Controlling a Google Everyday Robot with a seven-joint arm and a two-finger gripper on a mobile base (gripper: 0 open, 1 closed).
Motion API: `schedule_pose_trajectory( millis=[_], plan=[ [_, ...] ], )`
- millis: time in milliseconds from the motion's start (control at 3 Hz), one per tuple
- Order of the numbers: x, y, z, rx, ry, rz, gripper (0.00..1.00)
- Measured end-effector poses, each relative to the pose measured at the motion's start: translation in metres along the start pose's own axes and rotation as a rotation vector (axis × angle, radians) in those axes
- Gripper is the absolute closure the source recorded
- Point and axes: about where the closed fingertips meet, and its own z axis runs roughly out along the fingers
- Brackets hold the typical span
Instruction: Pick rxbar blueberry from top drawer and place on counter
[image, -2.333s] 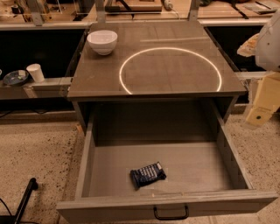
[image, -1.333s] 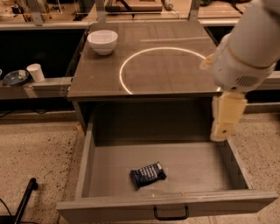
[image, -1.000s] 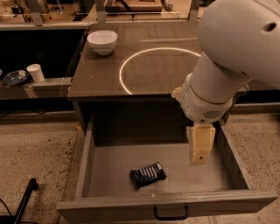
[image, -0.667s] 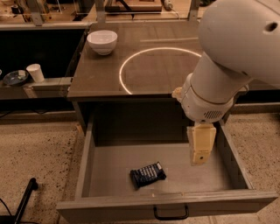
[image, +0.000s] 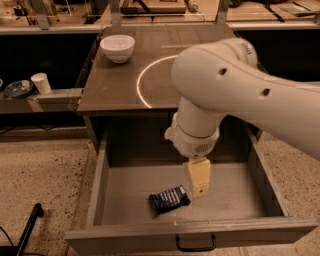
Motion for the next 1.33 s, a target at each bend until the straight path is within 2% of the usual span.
schedule_pose_trajectory(
  millis=[333, 667, 1000, 1333],
  plan=[
    [-0.016, -0.004, 0.043, -0.041, -0.021, -0.065, 0.16],
    [-0.017, -0.004, 0.083, -0.079, -0.03, -0.08, 0.27],
    [-0.013, -0.005, 0.109, -0.095, -0.029, -0.084, 0.26],
    [-0.009, -0.002, 0.127, -0.089, -0.04, -0.092, 0.25]
  ],
)
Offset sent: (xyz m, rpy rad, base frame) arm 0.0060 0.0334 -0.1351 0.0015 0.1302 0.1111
